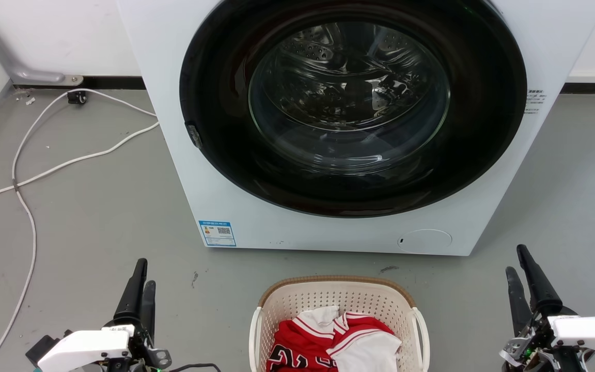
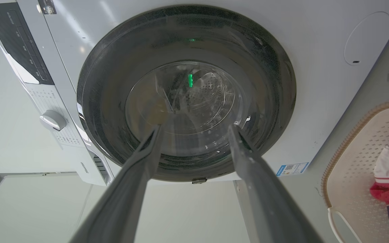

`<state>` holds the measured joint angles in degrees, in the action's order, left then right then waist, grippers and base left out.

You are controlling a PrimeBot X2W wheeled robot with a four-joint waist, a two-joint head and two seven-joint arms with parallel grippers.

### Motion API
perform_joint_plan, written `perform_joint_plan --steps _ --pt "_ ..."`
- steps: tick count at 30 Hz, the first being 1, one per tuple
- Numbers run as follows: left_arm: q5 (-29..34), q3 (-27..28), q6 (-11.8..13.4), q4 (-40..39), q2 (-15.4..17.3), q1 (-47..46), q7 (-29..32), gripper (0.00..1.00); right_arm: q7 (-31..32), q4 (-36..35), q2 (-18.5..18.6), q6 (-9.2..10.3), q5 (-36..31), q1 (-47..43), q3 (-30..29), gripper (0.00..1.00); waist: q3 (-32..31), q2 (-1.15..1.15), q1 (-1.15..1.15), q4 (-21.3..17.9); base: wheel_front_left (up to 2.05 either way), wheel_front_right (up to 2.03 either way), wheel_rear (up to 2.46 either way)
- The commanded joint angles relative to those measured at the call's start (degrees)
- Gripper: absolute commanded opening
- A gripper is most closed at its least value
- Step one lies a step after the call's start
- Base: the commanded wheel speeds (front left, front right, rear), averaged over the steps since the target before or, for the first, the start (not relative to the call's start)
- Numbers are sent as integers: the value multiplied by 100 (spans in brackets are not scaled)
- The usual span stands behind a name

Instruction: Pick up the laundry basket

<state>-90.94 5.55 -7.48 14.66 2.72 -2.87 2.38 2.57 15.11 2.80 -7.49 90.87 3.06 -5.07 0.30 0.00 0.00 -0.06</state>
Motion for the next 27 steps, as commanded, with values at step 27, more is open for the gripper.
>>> perform_joint_plan --steps 27 --pt "3021 317 773 -1046 20 -23 -676 100 -679 -1015 17 0 -4654 178 -352 100 125 0 0 -7 0 0 0"
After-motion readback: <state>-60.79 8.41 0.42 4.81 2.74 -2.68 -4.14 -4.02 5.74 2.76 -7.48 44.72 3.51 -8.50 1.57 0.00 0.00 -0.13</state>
